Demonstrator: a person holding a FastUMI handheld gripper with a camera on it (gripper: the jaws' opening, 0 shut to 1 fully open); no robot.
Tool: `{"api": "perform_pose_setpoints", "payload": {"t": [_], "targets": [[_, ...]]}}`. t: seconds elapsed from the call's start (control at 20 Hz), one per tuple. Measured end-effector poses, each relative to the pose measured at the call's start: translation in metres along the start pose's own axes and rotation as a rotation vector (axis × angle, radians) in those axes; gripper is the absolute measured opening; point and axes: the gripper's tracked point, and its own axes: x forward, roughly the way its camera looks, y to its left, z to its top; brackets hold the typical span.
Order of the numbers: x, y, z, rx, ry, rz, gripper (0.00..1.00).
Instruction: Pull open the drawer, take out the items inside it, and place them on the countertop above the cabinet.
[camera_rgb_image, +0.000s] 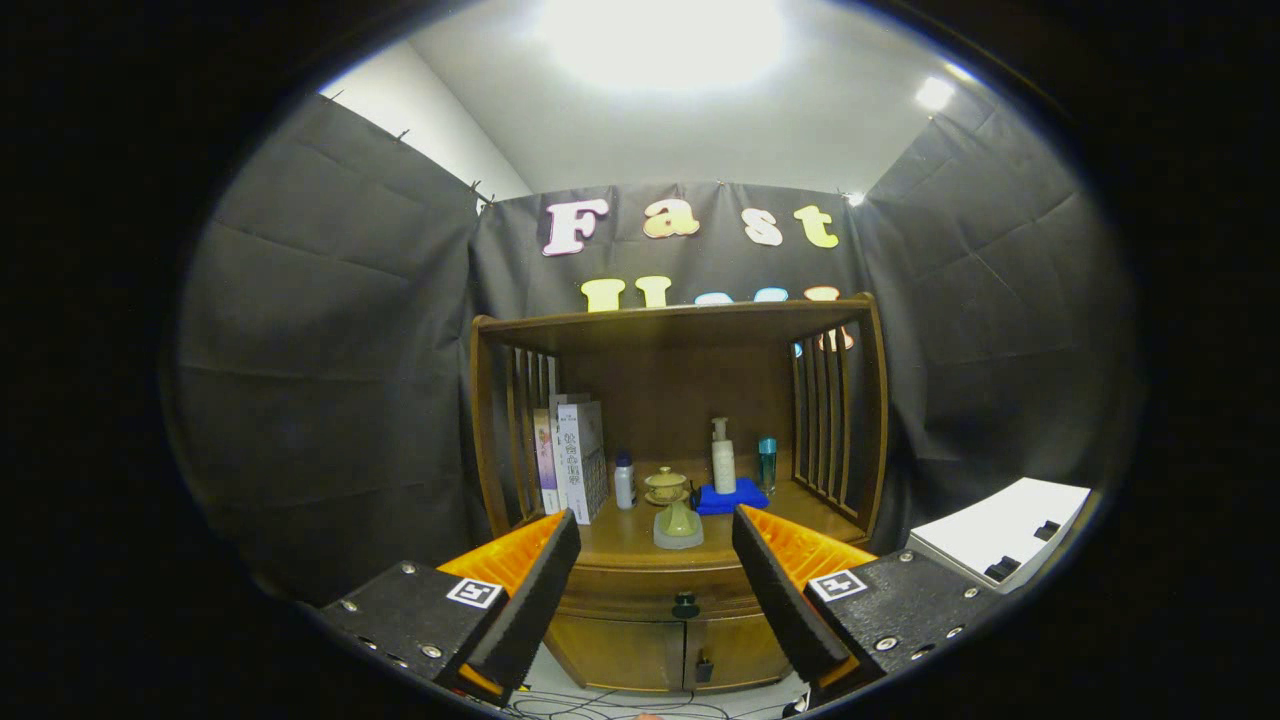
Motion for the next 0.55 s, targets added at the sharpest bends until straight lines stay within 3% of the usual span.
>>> {"api": "perform_pose_setpoints", "payload": {"t": [0.25, 0.55], "targets": [[0.005, -0.03, 0.004, -0.101, -0.022, -0.071, 0.95], [0.011, -0.038, -0.006, -0.087, 0.011, -0.095, 0.95]]}}
